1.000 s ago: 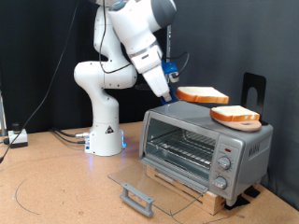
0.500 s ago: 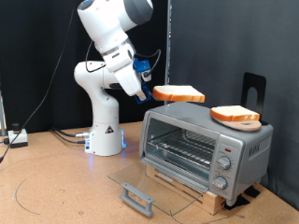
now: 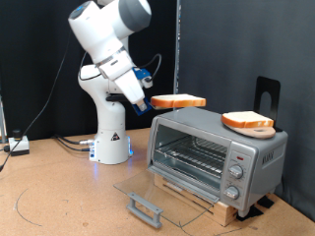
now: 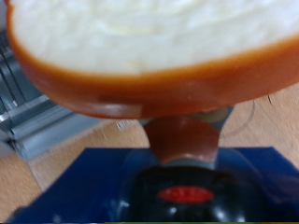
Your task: Make a piece of toast with the oven
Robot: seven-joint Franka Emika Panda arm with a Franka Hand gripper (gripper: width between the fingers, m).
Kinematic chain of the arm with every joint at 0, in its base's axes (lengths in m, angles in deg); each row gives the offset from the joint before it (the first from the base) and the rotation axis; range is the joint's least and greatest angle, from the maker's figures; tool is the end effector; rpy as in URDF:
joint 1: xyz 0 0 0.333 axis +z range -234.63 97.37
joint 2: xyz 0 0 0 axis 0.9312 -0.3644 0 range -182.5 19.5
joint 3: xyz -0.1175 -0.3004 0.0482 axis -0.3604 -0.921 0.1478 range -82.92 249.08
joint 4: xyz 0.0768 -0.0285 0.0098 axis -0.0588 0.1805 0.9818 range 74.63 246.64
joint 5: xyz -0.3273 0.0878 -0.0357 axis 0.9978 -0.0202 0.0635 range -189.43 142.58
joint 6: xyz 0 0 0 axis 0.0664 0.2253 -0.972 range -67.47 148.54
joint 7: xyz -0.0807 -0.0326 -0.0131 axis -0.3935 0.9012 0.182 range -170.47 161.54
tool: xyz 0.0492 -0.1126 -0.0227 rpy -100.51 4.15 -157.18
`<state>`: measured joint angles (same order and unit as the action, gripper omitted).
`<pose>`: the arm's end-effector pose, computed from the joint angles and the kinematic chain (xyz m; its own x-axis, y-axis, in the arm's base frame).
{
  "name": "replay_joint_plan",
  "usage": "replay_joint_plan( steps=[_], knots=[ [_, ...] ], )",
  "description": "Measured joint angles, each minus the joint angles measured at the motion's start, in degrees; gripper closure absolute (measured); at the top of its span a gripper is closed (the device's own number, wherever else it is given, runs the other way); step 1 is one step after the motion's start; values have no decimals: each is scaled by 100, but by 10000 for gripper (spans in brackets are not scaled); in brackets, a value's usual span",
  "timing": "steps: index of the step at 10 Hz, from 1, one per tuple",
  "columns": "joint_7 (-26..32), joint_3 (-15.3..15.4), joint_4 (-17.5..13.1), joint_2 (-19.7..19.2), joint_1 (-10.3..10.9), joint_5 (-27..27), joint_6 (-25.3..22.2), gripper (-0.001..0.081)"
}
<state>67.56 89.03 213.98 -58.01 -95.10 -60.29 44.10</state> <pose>0.3459 -0.0725 0.4464 0.7958 0.4581 0.3961 0.5928 -0.7230 -0.3549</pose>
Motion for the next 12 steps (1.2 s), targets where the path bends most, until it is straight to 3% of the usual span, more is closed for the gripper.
replay_joint_plan(
  steps=[3, 7, 12],
  knots=[
    [103, -33, -51, -568, -247, 557, 276, 393],
    [851, -152, -22, -1307, -392, 913, 761, 393],
    [939, -135, 81, -1635, -391, 919, 1139, 393]
  ],
)
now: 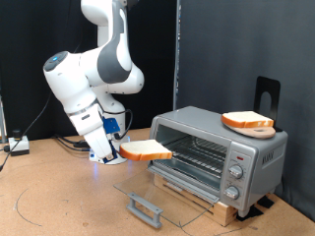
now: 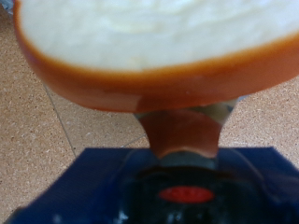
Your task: Make a piece of toast with the oven
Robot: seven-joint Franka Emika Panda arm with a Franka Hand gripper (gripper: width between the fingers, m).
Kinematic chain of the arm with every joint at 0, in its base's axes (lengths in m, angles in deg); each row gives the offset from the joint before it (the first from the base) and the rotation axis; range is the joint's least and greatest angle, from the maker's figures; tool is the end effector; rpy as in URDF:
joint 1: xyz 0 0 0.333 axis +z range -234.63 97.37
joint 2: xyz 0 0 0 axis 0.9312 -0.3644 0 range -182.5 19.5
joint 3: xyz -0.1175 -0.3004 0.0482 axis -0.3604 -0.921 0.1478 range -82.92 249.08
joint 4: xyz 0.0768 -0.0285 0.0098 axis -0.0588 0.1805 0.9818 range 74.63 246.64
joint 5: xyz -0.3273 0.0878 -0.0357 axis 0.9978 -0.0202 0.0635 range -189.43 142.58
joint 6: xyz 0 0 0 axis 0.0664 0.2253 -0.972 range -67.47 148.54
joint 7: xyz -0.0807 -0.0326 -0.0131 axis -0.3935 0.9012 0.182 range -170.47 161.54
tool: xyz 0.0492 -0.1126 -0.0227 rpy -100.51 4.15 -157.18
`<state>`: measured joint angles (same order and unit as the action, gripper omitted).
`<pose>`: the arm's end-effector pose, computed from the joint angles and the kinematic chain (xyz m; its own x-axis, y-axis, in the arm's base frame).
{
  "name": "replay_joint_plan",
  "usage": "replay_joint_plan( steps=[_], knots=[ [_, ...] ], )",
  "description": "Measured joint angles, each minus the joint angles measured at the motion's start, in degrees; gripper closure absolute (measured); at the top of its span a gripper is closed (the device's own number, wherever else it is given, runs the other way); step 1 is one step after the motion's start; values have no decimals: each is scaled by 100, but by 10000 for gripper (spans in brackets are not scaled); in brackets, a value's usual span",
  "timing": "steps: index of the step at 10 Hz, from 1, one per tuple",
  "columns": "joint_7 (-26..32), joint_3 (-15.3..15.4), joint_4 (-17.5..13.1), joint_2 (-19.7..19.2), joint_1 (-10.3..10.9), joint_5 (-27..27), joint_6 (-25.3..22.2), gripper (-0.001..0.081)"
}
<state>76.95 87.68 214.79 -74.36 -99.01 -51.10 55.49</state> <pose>0.3582 -0.1426 0.3419 0.7928 0.5514 0.2596 0.6095 -0.7154 -0.3416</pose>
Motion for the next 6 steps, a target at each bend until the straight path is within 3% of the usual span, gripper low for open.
replay_joint_plan(
  steps=[6],
  knots=[
    [443, 206, 72, 2, 77, -5, 197, 393]
  ],
)
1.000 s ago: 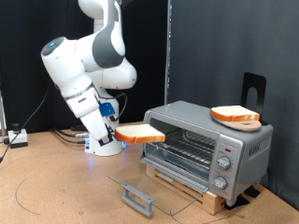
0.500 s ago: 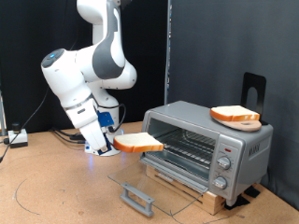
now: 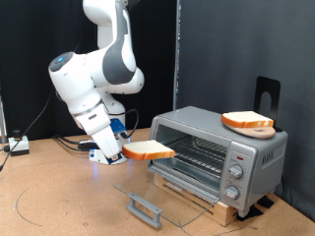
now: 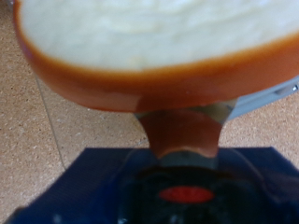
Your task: Make a piece of toast with the oven
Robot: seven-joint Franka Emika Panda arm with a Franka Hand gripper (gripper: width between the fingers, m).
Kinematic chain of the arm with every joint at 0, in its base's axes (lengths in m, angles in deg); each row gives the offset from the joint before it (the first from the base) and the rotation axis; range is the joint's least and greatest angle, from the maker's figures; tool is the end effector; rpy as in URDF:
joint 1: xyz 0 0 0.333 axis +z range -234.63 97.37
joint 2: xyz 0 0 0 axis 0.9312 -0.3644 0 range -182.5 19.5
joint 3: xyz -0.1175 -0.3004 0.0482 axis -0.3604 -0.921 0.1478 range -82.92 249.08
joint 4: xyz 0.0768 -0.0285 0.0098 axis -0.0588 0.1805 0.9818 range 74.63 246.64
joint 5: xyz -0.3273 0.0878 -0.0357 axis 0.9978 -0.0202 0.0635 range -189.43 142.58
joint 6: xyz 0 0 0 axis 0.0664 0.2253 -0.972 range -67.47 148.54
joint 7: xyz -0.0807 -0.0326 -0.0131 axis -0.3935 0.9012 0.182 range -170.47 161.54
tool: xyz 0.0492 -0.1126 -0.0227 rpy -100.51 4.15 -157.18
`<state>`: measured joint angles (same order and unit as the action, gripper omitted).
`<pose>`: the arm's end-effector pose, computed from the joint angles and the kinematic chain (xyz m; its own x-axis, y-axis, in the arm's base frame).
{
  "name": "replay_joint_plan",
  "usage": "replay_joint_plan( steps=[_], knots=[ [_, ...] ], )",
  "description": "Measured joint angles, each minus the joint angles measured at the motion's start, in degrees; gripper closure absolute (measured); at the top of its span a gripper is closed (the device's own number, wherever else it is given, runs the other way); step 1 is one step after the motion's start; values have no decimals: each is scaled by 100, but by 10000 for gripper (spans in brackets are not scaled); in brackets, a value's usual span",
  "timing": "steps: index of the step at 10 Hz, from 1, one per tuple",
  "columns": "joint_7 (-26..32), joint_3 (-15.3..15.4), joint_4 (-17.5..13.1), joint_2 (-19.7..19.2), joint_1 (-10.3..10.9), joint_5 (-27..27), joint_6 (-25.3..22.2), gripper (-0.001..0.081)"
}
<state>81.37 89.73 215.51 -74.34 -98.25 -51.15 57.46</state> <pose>0.3642 -0.1271 0.3390 0.7174 0.6384 0.2789 0.6966 -0.6519 -0.2995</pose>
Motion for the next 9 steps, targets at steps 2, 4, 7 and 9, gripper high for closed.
replay_joint_plan(
  steps=[2, 4, 7, 9],
  knots=[
    [0, 170, 72, 34, 80, -32, 41, 393],
    [-2, 357, 179, 128, 206, -97, 60, 393],
    [-228, 788, 428, 305, 454, -105, 339, 393],
    [-373, 1081, 581, 424, 648, -191, 641, 393]
  ],
)
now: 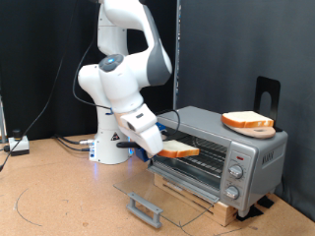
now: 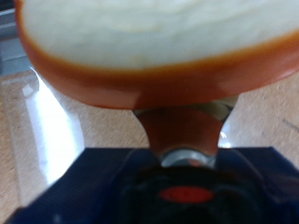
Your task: Make a piece of toast with the oven
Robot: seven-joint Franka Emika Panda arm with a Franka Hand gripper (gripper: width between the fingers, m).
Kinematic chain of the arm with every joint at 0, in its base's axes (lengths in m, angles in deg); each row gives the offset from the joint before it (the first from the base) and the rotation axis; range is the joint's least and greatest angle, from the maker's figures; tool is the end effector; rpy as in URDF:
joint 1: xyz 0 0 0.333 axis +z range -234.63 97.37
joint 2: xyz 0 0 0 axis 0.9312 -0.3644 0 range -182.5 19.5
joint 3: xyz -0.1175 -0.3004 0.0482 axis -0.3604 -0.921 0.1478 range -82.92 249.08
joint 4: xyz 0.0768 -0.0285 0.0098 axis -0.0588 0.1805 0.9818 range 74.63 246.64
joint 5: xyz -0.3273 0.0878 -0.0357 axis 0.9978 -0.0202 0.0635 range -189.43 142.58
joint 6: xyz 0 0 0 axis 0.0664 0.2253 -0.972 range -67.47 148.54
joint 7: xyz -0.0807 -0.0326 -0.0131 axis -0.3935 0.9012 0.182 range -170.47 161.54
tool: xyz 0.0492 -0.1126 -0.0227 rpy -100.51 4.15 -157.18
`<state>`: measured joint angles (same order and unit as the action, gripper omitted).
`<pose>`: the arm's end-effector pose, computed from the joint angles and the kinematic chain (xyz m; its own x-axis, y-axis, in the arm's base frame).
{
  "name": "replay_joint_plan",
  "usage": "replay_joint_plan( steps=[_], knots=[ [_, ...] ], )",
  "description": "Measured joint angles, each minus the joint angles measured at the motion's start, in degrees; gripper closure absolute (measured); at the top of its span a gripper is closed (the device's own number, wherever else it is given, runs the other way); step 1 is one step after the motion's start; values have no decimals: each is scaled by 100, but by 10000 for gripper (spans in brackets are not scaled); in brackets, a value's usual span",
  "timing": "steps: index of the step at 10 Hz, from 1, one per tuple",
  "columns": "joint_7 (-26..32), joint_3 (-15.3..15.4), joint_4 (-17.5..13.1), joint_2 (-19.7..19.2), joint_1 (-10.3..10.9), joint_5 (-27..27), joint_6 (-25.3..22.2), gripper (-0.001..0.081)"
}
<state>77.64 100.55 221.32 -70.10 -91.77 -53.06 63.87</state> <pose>0.3658 -0.0193 0.3340 0.5849 0.7757 0.2371 0.8093 -0.5385 -0.2345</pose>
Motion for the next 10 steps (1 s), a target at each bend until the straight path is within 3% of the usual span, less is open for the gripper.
replay_joint_plan(
  steps=[4, 7, 10],
  knots=[
    [-101, 442, 209, 231, 144, 197, 559, 393],
    [-64, 472, 284, 470, 114, 568, 730, 393],
    [16, 344, 267, 726, -4, 787, 425, 393]
  ],
)
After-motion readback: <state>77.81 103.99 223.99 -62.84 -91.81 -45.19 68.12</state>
